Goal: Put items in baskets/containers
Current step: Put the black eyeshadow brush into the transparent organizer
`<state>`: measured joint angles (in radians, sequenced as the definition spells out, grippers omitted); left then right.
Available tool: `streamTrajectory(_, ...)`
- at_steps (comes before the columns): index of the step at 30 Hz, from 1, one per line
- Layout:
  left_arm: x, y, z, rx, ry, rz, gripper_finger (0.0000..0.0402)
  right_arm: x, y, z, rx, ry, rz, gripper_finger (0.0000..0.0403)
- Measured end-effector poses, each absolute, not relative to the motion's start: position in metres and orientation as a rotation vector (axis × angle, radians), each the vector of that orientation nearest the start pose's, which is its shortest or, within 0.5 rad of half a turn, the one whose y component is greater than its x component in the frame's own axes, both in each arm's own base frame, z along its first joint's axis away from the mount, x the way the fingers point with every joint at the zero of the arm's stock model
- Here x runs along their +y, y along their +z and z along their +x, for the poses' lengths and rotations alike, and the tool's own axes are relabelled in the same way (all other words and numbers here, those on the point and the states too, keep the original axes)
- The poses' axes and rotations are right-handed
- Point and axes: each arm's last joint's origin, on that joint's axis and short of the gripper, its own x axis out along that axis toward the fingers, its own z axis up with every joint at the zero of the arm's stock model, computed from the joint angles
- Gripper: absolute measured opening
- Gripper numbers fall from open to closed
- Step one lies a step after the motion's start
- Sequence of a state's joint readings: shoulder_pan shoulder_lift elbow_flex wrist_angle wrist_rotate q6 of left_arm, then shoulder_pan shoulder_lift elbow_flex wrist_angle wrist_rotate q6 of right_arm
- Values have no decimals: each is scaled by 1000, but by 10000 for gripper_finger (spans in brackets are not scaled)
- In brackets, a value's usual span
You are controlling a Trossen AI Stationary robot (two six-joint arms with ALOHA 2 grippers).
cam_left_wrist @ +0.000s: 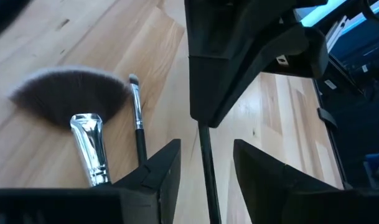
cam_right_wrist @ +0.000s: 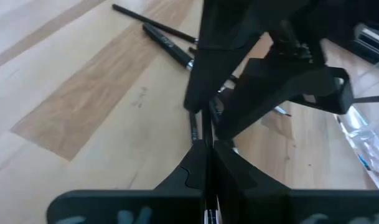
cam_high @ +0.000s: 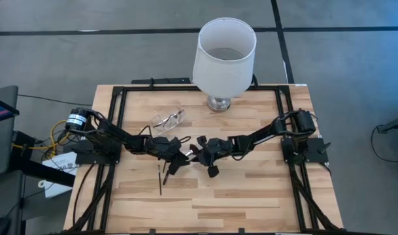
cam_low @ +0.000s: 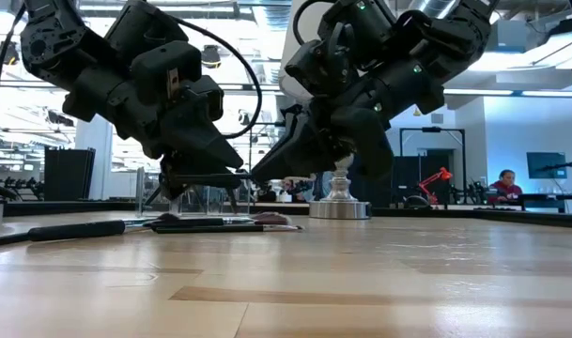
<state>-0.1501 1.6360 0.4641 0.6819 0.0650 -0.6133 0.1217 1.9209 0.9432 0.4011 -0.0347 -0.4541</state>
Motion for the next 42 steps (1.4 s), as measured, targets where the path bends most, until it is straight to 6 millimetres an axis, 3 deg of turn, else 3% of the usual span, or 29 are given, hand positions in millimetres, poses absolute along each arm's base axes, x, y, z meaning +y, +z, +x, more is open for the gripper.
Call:
streamTrajectory(7, -43, 119, 269, 539, -55, -571, 131, 46, 129, 376, 533, 268, -469, 4)
streamTrajectory(19, -42, 119, 269, 537, -46, -563, 17, 48, 133, 378, 488, 234, -478, 7)
streamTrajectory(25, -42, 119, 269, 534, -55, -529, 27, 49, 133, 378, 490, 239, -478, 7)
streamTrajectory(30, -42, 119, 270, 526, -61, -514, 14, 49, 138, 378, 486, 215, -396, 48)
streamTrajectory(33, -42, 124, 269, 507, -72, -492, 17, 50, 152, 377, 464, 195, -331, 77)
streamTrajectory(36, -42, 138, 268, 450, -95, -462, 13, 54, 179, 375, 398, 189, -292, 100)
streamTrajectory(39, -41, 162, 263, 354, -130, -409, 16, 64, 224, 367, 269, 202, -286, 117)
streamTrajectory(42, -40, 190, 253, 247, -160, -331, 16, 71, 271, 344, 157, 223, -305, 125)
